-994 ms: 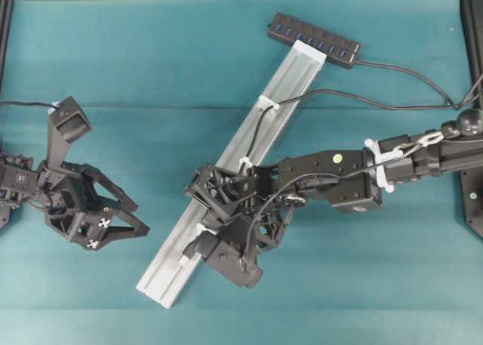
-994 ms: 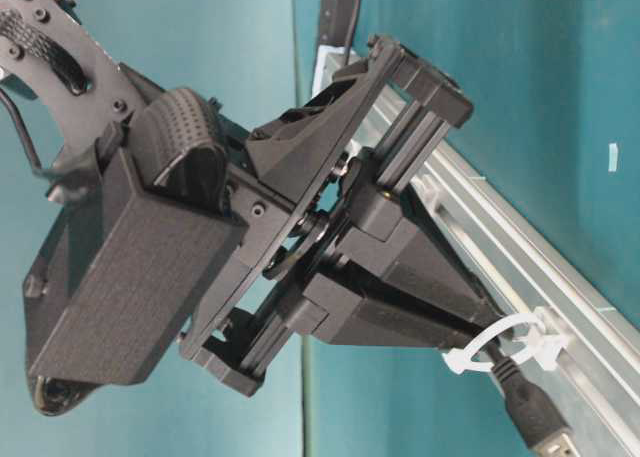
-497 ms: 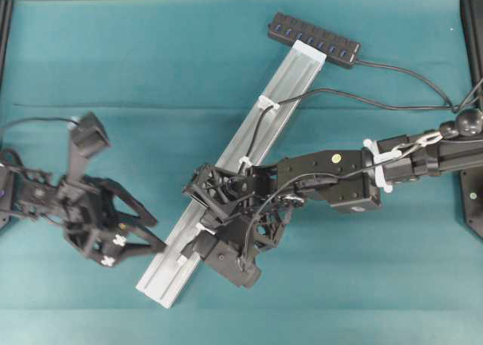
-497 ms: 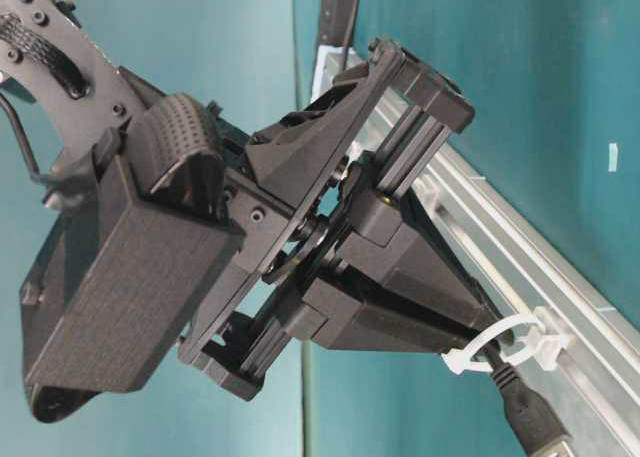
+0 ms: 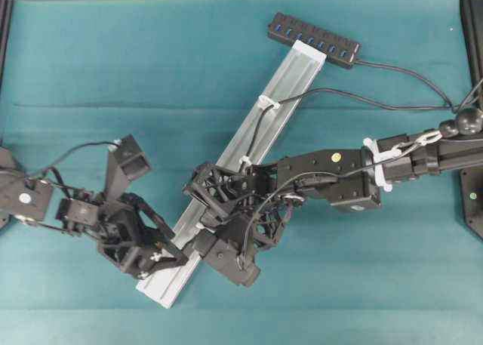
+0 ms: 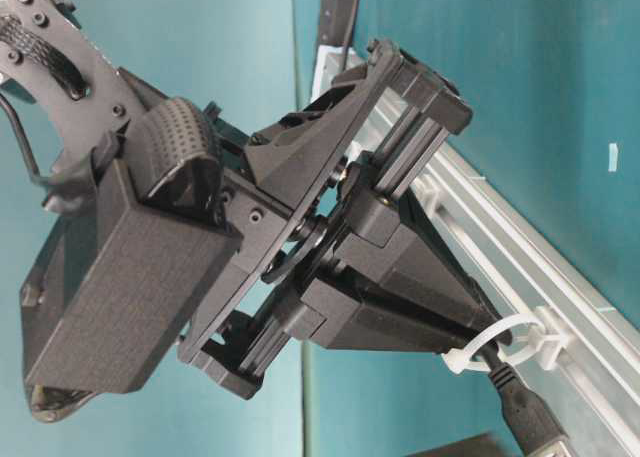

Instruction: Pass the USB cable through three rings with both arms.

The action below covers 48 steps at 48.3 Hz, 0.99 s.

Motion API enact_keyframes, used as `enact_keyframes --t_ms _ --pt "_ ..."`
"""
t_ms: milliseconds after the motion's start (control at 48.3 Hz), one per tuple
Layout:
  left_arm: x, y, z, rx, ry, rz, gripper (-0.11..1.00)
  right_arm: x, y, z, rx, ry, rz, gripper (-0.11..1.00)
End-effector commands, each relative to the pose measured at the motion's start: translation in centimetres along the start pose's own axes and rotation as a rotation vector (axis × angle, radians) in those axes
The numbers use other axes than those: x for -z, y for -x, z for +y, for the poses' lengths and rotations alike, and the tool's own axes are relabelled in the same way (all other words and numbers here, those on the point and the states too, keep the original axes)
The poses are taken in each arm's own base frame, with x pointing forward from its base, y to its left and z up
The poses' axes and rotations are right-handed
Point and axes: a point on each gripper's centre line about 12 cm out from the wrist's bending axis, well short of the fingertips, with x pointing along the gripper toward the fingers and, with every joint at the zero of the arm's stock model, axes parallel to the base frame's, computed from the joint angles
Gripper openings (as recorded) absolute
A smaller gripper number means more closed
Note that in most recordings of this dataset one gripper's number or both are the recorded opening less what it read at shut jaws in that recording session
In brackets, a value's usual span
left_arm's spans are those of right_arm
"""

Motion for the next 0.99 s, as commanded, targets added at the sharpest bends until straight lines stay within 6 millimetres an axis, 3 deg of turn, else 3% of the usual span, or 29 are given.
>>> enact_keyframes --t_ms 0,435,580,766,973 --pt "-0.4 -0.3 -0.8 0.032 -0.009 -0.016 0.94 -0.1 0.1 -0.1 0.005 -0.015 -0.004 0.06" --pt "-0.3 -1.3 -0.6 0.046 -0.008 -0.025 0.94 0.2 0.1 -0.3 0.008 -0.023 -0.001 0.06" --pt "-0.4 -1.3 -0.8 0.059 -0.008 -0.034 0.89 0.2 0.1 -0.3 0.008 -0.021 0.000 0.06" --pt "-0.7 -1.2 -1.3 0.096 -0.019 -0.058 0.68 0.2 0.1 -0.3 0.008 -0.023 -0.001 0.06" --pt "-0.9 -1.2 -1.7 0.130 -0.050 -0.081 0.20 0.3 0.1 -0.3 0.008 -0.024 0.000 0.06"
